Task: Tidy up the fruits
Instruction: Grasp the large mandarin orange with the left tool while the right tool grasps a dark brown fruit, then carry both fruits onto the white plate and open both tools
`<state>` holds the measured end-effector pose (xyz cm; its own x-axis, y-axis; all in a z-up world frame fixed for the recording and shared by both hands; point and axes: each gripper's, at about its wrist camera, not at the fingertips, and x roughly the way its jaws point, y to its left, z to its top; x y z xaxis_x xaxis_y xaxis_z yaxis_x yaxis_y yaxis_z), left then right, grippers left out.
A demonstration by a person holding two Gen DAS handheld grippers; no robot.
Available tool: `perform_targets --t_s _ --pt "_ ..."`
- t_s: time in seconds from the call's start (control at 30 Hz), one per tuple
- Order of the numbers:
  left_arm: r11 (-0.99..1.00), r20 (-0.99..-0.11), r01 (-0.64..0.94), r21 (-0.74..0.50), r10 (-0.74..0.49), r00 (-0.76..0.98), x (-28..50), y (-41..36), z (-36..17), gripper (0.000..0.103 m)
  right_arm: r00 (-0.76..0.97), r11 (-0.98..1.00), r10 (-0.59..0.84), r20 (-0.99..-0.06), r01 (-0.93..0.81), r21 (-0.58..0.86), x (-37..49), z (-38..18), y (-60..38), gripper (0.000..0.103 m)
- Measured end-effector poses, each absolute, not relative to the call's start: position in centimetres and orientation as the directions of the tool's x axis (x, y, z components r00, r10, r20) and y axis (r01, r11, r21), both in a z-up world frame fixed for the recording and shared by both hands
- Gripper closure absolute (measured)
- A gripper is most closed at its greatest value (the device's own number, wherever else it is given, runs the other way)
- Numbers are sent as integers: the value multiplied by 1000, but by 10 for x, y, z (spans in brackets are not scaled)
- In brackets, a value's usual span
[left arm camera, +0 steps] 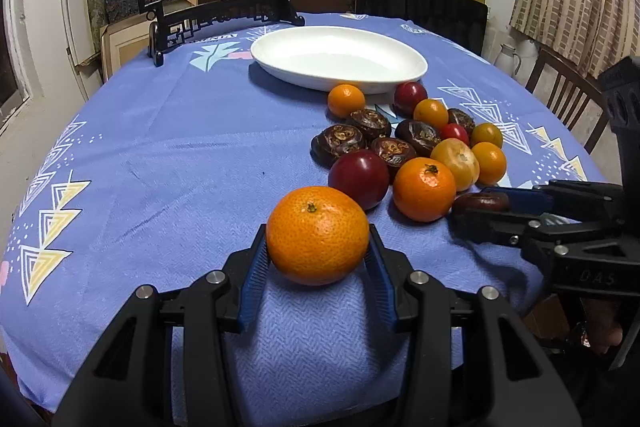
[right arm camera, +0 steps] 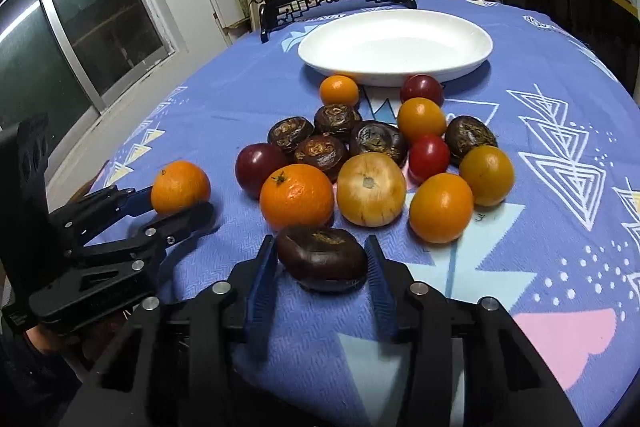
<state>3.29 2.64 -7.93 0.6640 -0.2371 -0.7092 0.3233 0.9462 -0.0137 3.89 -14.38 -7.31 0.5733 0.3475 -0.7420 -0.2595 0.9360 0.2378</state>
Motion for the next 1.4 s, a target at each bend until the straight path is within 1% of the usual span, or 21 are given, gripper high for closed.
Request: perform_targets --t_s 0.1,0.23,0.33,0.4,0.57,0.67,0.8,0.83,0.93,1.0,1.03,1.07,1.1,1.13,1.3,1.4 --pt "949 -708 315 -17 -234 666 35 30 -79 58 583 932 354 -731 -286 224 35 -69 -142 59" --pt "947 -690 321 -29 -252 678 35 33 -66 58 627 919 386 -677 -323 225 27 -48 -150 59" --pt "939 -677 343 -23 -267 686 42 29 -51 58 658 915 400 -638 -318 247 37 -27 -166 59" --pt "930 -681 368 -21 -283 676 53 23 -44 58 668 921 390 -634 -291 261 54 -16 -178 59" --pt "915 -688 401 -49 -321 651 109 4 -24 58 649 907 410 -640 -217 360 117 -4 -210 59" --pt "910 -692 411 -59 -334 640 153 -11 -17 58 615 899 414 -671 -158 409 172 -11 -222 59" --pt "903 -740 425 -63 -328 587 217 -33 -28 58 577 898 404 -709 -102 429 230 -27 -227 58" --pt "910 -763 412 -45 -298 574 245 -40 -35 58 566 901 396 -722 -88 425 247 -32 -227 58" --pt "922 -790 386 -40 -266 553 285 -42 -46 57 562 909 372 -739 -59 413 288 -41 -227 58" --pt "925 -804 374 -63 -269 530 308 -43 -52 57 569 906 368 -735 -41 422 307 -45 -231 55" --pt "933 -807 356 -58 -254 533 321 -44 -53 51 584 911 354 -731 -37 411 315 -45 -232 44" --pt "939 -804 341 -50 -240 544 327 -44 -53 44 594 915 341 -728 -33 401 317 -43 -232 40" --pt "942 -800 333 -49 -237 551 328 -42 -51 29 612 919 334 -717 -41 393 315 -39 -231 38" --pt "947 -779 317 -52 -238 581 328 -36 -44 21 623 921 333 -707 -55 386 311 -35 -231 38" --pt "945 -730 322 -53 -256 634 293 -16 -24 21 662 930 314 -681 -69 362 276 -22 -234 38" --pt "928 -723 368 -50 -288 627 244 0 -24 21 667 933 313 -676 -81 352 244 -21 -237 38"
